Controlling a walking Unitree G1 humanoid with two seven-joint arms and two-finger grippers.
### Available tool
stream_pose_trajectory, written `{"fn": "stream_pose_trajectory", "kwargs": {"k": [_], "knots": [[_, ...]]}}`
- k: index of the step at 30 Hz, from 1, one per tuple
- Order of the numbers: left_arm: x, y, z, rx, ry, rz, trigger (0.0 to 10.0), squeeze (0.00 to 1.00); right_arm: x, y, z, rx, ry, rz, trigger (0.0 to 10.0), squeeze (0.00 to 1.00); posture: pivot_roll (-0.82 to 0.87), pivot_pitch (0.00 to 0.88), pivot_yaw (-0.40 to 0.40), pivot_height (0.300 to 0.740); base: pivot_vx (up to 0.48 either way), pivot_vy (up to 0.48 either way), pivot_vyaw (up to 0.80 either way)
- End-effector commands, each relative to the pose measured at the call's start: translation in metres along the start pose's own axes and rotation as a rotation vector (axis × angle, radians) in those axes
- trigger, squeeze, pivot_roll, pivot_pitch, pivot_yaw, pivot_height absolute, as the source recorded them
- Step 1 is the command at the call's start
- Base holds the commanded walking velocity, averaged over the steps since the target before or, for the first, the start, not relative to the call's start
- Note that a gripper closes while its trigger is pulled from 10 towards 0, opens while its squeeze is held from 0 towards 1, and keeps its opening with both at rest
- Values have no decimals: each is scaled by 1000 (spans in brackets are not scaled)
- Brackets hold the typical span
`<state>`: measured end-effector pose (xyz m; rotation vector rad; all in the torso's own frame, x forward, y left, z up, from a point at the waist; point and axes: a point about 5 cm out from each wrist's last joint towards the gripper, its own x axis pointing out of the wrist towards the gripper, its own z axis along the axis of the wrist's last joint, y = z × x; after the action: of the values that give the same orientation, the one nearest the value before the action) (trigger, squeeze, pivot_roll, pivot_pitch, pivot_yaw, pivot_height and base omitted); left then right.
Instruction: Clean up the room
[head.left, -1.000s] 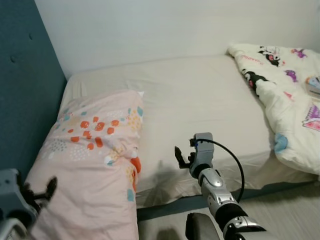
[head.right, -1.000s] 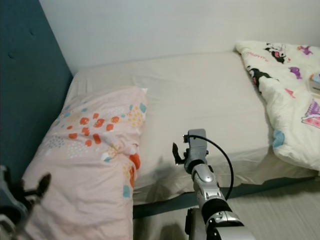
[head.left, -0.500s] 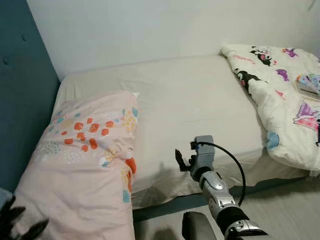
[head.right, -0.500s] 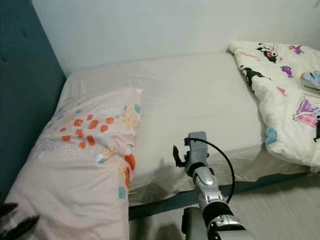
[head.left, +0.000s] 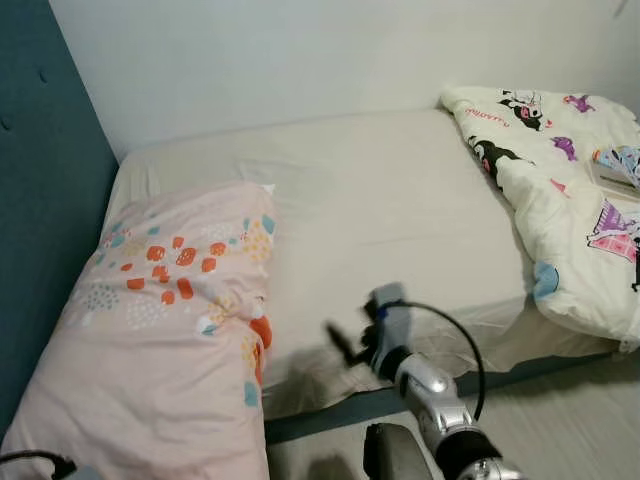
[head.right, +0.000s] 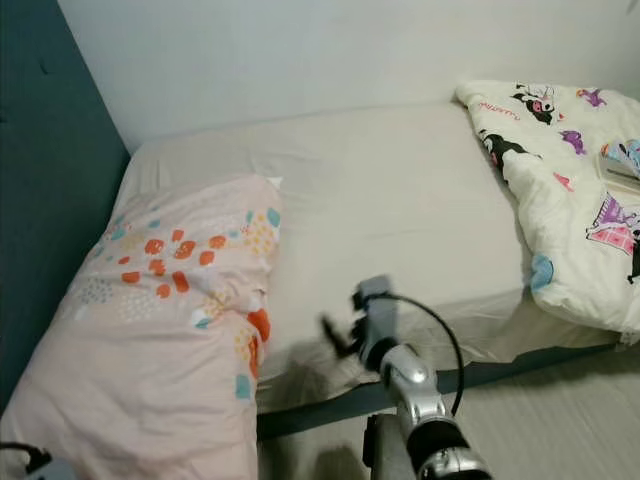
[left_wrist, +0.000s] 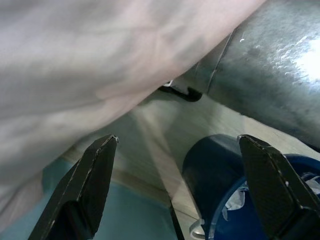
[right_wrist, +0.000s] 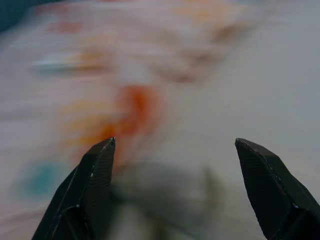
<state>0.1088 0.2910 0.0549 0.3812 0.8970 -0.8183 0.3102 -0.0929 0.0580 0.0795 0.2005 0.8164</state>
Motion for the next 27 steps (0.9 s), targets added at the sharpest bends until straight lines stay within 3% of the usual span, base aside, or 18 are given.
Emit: {"fn": "stream_pose_trajectory", "kwargs": {"k": [1, 2, 3, 4, 7, 9, 16, 17, 18, 21, 23, 27], "knots": [[4, -6, -3, -11, 11, -21, 10000, 0, 3, 8, 4, 6, -10, 86, 10000, 0, 36, 165, -48, 582, 0, 0, 0], [5, -5, -3, -10, -4, -1, 10000, 0, 2, 18, 4, 13, 22, 216, 10000, 0, 36, 167, -49, 582, 0, 0, 0], [5, -5, -3, -10, -4, -1, 10000, 0, 2, 18, 4, 13, 22, 216, 10000, 0, 36, 167, -49, 582, 0, 0, 0], [8, -2, -2, 1, -30, 40, 10000, 0, -1, 26, 3, 16, 63, 324, 10000, 0, 38, 170, -55, 582, 0, 0, 0], [11, 3, 0, 22, -63, 96, 10000, 0, -5, 32, 4, 18, 105, 429, 10000, 0, 38, 170, -55, 582, 0, 0, 0], [21, 7, 10, 16, -165, 176, 10000, 0, -16, 36, 4, 6, 210, 575, 10000, 0, 37, 171, -66, 582, 0, 0, 0], [37, 3, 13, 33, -164, 169, 10000, 0, -26, 33, 2, -20, 288, 635, 10000, 0, 27, 178, -75, 582, 0, 0, 0], [48, 2, 14, 35, -149, 170, 10000, 0, -27, 32, 3, -17, 290, 631, 10000, 0, 25, 179, -76, 582, 0, 0, 0], [48, 2, 14, 35, -149, 170, 10000, 0, -27, 32, 3, -17, 290, 631, 10000, 0, 25, 179, -76, 582, 0, 0, 0], [76, 6, 20, 112, -83, 178, 10000, 0, -30, 34, 8, -6, 296, 642, 10000, 0, 11, 190, -82, 582, 0, 0, 0], [76, 6, 20, 112, -83, 178, 10000, 0, -30, 34, 8, -6, 296, 642, 10000, 0, 11, 190, -82, 582, 0, 0, 0], [100, 20, 43, 133, -150, 271, 10000, 0, -34, 37, 12, 1, 312, 654, 10000, 0, 0, 199, -84, 582, 0, 0, 0]]}}
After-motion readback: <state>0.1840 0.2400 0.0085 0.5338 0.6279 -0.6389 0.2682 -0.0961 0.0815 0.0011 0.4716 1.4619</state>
